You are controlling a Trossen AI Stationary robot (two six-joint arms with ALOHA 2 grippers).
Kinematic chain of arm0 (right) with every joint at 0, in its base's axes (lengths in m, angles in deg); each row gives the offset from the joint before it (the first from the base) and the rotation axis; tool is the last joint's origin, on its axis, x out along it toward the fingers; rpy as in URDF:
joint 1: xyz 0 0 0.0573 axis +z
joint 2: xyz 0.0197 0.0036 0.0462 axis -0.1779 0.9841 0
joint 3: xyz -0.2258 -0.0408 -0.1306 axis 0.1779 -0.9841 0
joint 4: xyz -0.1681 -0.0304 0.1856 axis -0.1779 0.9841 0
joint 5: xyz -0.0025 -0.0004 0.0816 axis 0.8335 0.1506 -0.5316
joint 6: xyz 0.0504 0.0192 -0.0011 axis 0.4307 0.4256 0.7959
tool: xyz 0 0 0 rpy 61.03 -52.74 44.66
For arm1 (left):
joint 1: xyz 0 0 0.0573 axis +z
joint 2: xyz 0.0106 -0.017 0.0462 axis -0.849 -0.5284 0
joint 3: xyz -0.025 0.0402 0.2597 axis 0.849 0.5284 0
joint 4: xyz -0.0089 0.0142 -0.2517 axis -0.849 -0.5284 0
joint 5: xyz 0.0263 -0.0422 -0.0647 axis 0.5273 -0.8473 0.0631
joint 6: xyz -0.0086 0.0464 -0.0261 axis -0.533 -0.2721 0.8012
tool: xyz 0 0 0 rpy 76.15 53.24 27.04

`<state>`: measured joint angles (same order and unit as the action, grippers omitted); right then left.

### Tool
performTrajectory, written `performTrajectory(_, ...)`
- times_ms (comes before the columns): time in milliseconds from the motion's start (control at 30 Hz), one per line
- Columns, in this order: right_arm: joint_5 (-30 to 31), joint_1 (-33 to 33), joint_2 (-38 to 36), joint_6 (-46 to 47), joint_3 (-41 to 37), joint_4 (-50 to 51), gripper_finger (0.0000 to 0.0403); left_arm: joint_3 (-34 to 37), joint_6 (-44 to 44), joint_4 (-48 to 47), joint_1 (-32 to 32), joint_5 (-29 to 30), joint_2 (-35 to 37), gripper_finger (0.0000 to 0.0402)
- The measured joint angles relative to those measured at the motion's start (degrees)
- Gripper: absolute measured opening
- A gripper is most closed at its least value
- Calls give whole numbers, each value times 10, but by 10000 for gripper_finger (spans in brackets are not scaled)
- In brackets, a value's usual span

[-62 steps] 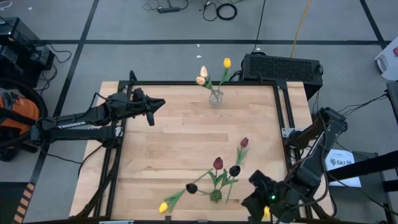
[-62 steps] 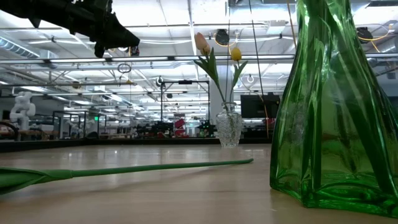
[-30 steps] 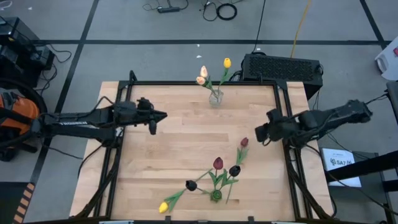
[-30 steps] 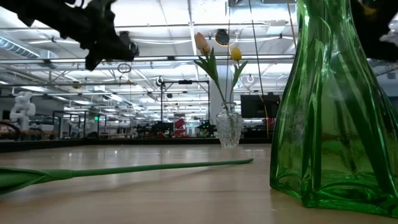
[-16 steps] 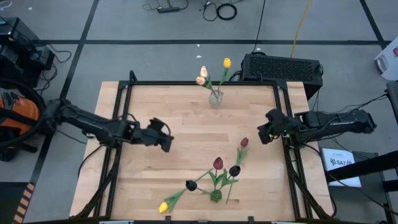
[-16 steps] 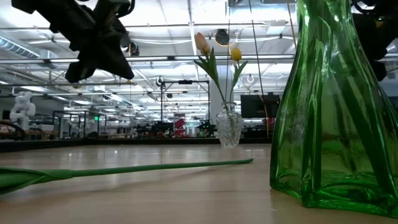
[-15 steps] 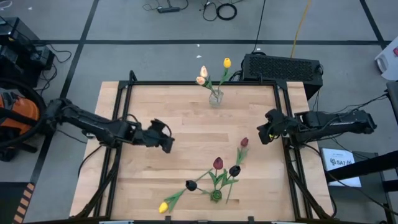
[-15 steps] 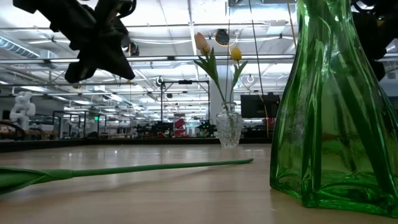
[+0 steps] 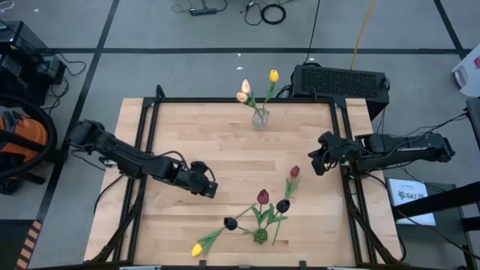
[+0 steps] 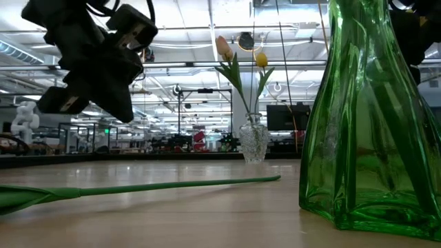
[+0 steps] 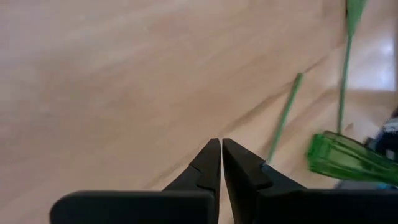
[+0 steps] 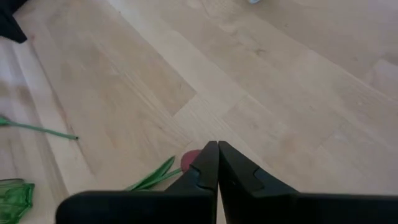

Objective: Sort flowers into vase by color
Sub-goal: Put the yellow tulip into the transparent flower vase

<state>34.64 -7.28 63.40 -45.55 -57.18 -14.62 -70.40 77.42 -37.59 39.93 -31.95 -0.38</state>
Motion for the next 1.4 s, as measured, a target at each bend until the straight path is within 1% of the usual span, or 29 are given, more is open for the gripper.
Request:
performTrajectory(100, 0, 0, 0, 0, 0, -3, 0, 0, 3, 24, 0, -19, -15, 25)
performTrajectory(367, -2, 0, 0, 0, 0, -24, 0, 0, -5, 72, 0, -25, -41, 31)
performTrajectory(467, -15, 0, 0, 0, 0, -25, 0, 0, -18, 71, 0, -27, -48, 53)
performTrajectory(633, -16, 0, 0, -2, 0, -25, 0, 0, -60, 80, -2, -24, -63, 108)
performTrajectory(733, -16, 0, 0, -3, 0, -25, 0, 1, -63, 86, -4, -21, -70, 123)
performTrajectory(833, -16, 0, 0, -11, 0, -25, 0, 0, -42, 81, -15, -21, -70, 119)
performTrajectory(933, -15, 0, 0, -17, 0, -24, 0, -2, -8, 78, -31, -23, -71, 106)
performTrajectory(1000, -15, 0, 0, -17, 0, -25, 0, -15, 13, 56, -45, -23, -71, 95)
performTrajectory(1100, -12, 0, 0, -17, 0, -24, 0, -49, 37, 0, -66, -15, -71, 78)
performTrajectory(1233, -12, 0, 0, -19, 0, -24, 0, -107, 45, -77, -95, 38, -72, 58)
performTrajectory(1300, -12, 0, 0, -20, 0, -24, 0, -138, 44, -100, -104, 60, -83, 53)
performTrajectory(1400, -12, 0, 0, -27, 0, -24, 0, -174, 40, -127, -113, 65, -111, 52)
